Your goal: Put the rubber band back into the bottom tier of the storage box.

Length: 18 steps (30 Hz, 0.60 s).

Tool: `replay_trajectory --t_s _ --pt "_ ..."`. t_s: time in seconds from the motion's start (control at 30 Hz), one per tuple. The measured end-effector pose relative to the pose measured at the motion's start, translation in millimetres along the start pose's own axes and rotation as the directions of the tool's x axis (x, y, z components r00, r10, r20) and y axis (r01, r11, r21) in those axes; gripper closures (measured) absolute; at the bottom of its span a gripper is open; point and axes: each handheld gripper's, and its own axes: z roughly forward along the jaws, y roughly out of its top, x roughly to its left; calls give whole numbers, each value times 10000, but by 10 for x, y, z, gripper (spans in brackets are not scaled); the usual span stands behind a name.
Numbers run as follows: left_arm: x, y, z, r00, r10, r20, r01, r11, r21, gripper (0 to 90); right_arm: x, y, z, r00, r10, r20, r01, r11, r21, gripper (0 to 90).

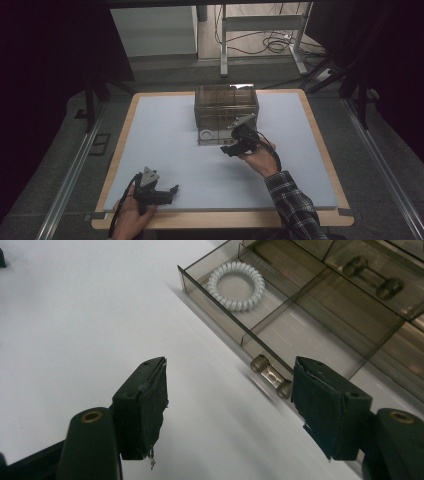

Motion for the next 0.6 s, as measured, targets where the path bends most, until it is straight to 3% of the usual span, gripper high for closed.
replay_trajectory --t_s 0.6 --pt "-1 0 0 10000 -5 -1 5 10000 -8 0 -53 -225 -164 9998 171 117 -171 9999 -28 274"
